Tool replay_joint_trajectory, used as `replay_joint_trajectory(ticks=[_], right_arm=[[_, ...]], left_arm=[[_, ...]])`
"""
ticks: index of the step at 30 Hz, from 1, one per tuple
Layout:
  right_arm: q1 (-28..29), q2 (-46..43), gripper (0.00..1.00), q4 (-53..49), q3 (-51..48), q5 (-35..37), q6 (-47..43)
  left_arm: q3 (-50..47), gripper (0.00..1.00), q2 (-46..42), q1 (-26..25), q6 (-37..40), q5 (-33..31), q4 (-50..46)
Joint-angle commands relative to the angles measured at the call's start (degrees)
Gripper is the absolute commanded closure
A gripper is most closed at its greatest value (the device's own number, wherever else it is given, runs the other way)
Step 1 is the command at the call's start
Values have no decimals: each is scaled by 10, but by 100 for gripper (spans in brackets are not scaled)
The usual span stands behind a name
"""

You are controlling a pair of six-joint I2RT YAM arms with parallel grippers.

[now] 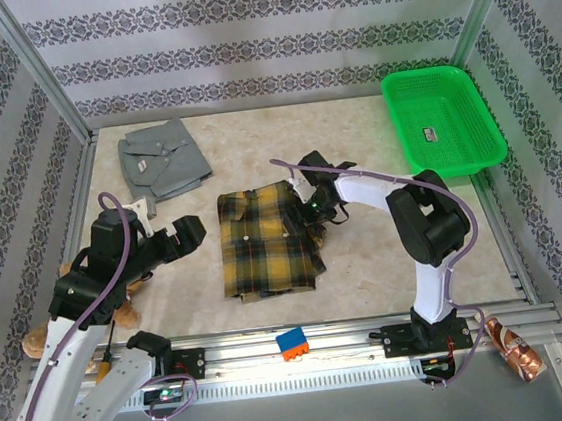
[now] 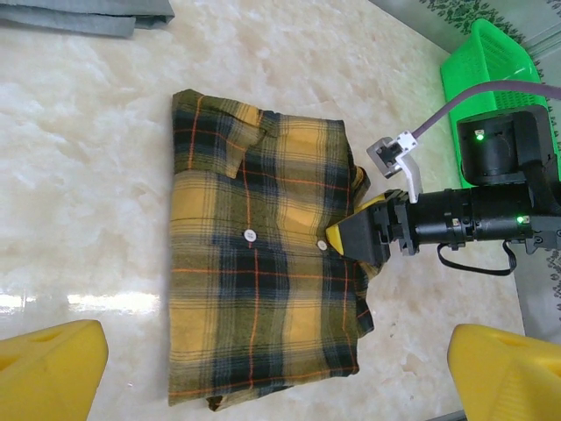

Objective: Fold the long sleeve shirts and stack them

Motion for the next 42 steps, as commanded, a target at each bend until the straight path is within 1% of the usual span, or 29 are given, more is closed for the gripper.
replay_joint_trajectory(ticks=[1,2,4,6,8,9,12,15,17,20,23,26,30,33,35,38,42], right_arm=[[15,37,44,-55,10,101,13],[17,41,54,-54,12,107,22],[22,42,71,-53,17,120,38],[23,41,80,-58,24,137,53],[23,29,94,-73,34,170,62],[23,16,99,-76,35,189,64],[21,-44,100,-95,35,262,61],[9,-107,100,-140,52,353,40],[-7,-144,100,-179,81,419,16],[-17,-193,100,-197,118,503,-39],[-2,-223,100,-192,145,565,-95],[47,-221,100,-185,148,606,-134],[139,-165,100,-195,129,604,-116],[212,-76,100,-230,154,588,-59],[249,-10,100,-250,182,554,-11],[283,69,100,-264,227,480,45],[305,138,99,-272,282,392,102]], left_arm=[[9,0,-3,8,17,-16,-21],[11,0,-3,8,19,-17,-19],[15,0,-3,8,24,-15,-13],[21,0,0,8,32,-22,-13],[26,0,1,9,41,-51,-20],[28,0,2,9,45,-64,-22],[45,0,8,10,60,-85,-11],[65,0,18,12,69,-102,7],[78,0,28,12,78,-105,16],[93,0,46,13,87,-100,27],[98,0,55,14,85,-91,41],[89,0,54,15,80,-87,54],[68,0,46,14,69,-83,59],[49,0,33,15,56,-86,53],[36,0,17,16,42,-110,36],[12,0,-14,17,21,-125,19],[-18,0,-50,18,-14,-119,6]])
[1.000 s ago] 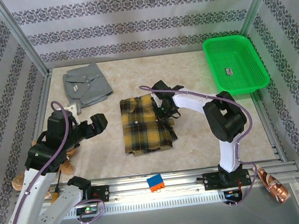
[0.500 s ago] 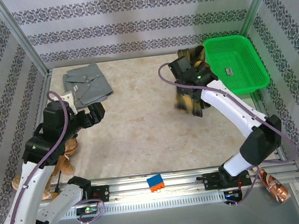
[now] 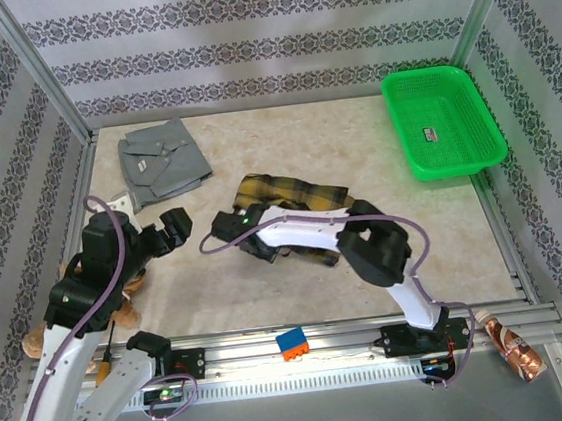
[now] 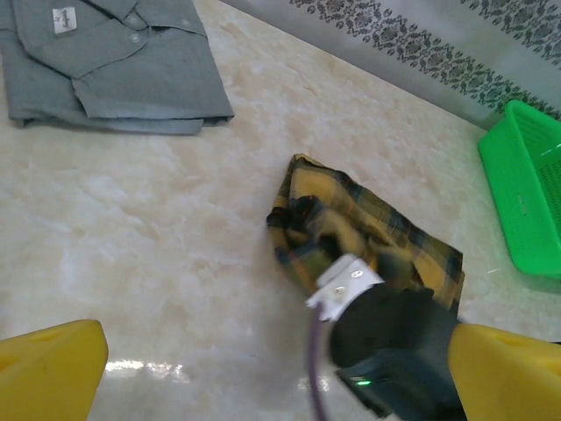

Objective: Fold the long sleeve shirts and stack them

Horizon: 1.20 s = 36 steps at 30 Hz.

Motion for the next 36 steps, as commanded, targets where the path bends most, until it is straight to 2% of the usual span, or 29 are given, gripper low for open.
replay_joint_trajectory(ticks=[1,4,6,7,12,15,17,20,22,25,28,32,34,36], right_arm=[[3,19,95,-34,57,-102,92],[2,25,80,-25,61,-170,138],[-3,12,59,2,48,-232,169],[-5,5,54,13,42,-260,180],[-3,-70,38,70,18,-398,237],[-2,-132,30,84,3,-437,264],[-3,-179,25,80,-10,-434,273],[-16,-248,22,69,-43,-427,282],[-29,-298,20,56,-71,-408,277],[-59,-377,12,48,-132,-365,258],[-108,-437,11,50,-197,-371,244],[-144,-502,10,45,-259,-362,225],[-157,-523,9,62,-292,-380,223],[-164,-529,10,87,-327,-408,227]], left_arm=[[-20,0,-29,10,-42,-10,-26],[-33,0,-45,10,-57,-5,-27],[-38,0,-51,11,-65,-4,-30],[-41,0,-54,11,-71,-3,-30],[-52,0,-63,11,-104,19,-32],[-67,0,-72,11,-131,31,-33],[-81,0,-82,10,-155,41,-33],[-128,0,-93,10,-208,82,-9],[-173,0,-90,9,-247,134,38],[-235,0,-66,-10,-304,176,118],[-257,0,-23,-77,-342,134,187],[-276,0,94,-174,-409,96,322],[-287,0,150,-200,-440,83,392],[-278,0,193,-208,-443,51,403]])
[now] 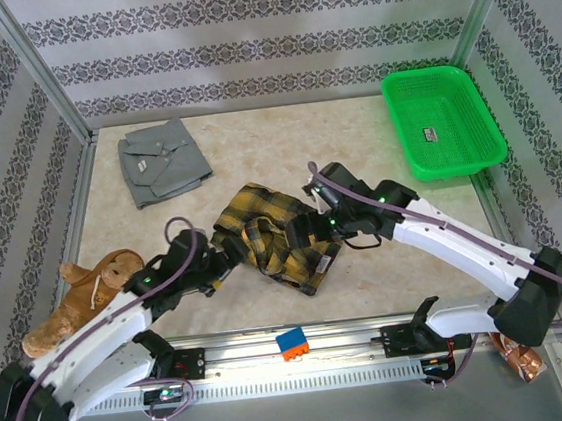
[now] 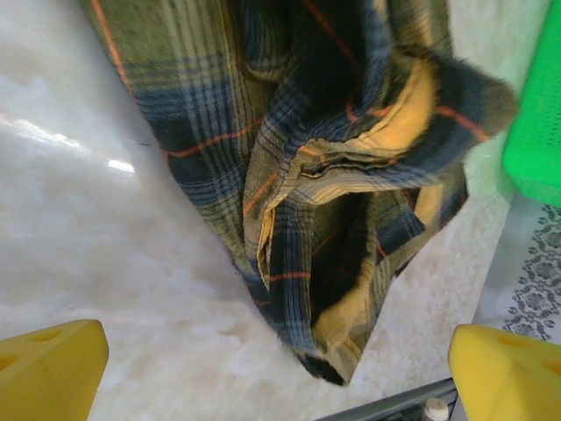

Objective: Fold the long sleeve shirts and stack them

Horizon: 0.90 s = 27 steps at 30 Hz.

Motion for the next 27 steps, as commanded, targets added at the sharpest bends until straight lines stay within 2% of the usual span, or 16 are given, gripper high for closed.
replay_joint_trajectory(ticks=[1,4,7,13,15,21,27], right_arm=[[-8,-11,11,28,-43,-36,-11],[-4,18,15,48,-60,-48,-17],[2,67,21,60,-61,-59,-10],[60,126,27,73,-58,-22,-25],[70,130,28,89,-80,-14,-15],[72,150,32,91,-93,10,-9],[79,190,37,101,-90,13,-3]], left_arm=[[-3,0,48,-13,-63,-64,111],[5,0,71,2,-62,-98,134],[49,4,86,38,-18,-88,95],[85,26,88,135,55,-53,15],[85,30,103,162,74,-35,34],[108,40,204,178,89,25,94],[126,42,255,181,96,20,103]])
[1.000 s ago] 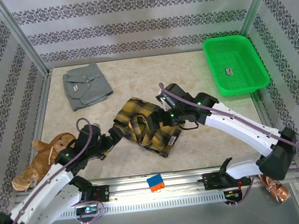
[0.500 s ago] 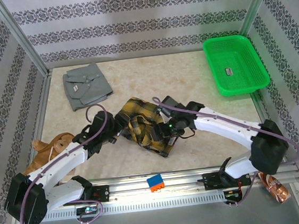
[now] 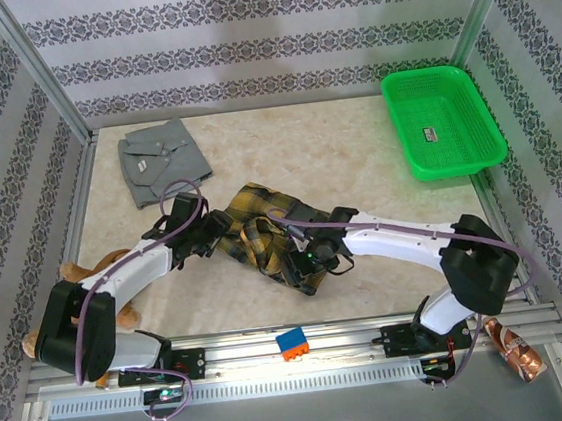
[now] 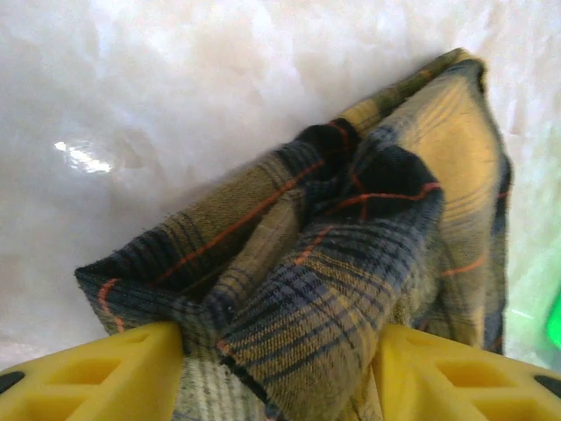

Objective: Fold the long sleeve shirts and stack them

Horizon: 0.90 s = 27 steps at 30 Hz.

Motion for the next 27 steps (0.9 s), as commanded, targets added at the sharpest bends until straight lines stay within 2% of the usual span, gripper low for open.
replay_joint_trajectory(ticks=[1,5,7,9,12,15,18,23,27], right_arm=[[7,23,39,8,-3,21,6],[8,32,56,8,-9,43,15],[8,32,72,8,-12,47,15],[7,26,86,0,-15,58,17],[6,5,94,-14,-22,80,22],[6,-30,98,-22,-33,83,24],[6,-53,98,-23,-50,75,23],[10,-34,97,8,-80,30,27],[11,-37,98,19,-98,32,49]], left_arm=[[29,44,17,10,25,12,31],[43,57,46,20,49,19,27],[39,67,53,27,61,24,26],[32,73,54,34,77,28,23],[20,76,55,39,100,37,24],[15,79,59,45,129,38,8],[-5,79,58,56,141,38,23],[-19,79,73,59,159,50,65],[-28,78,59,59,169,46,92]])
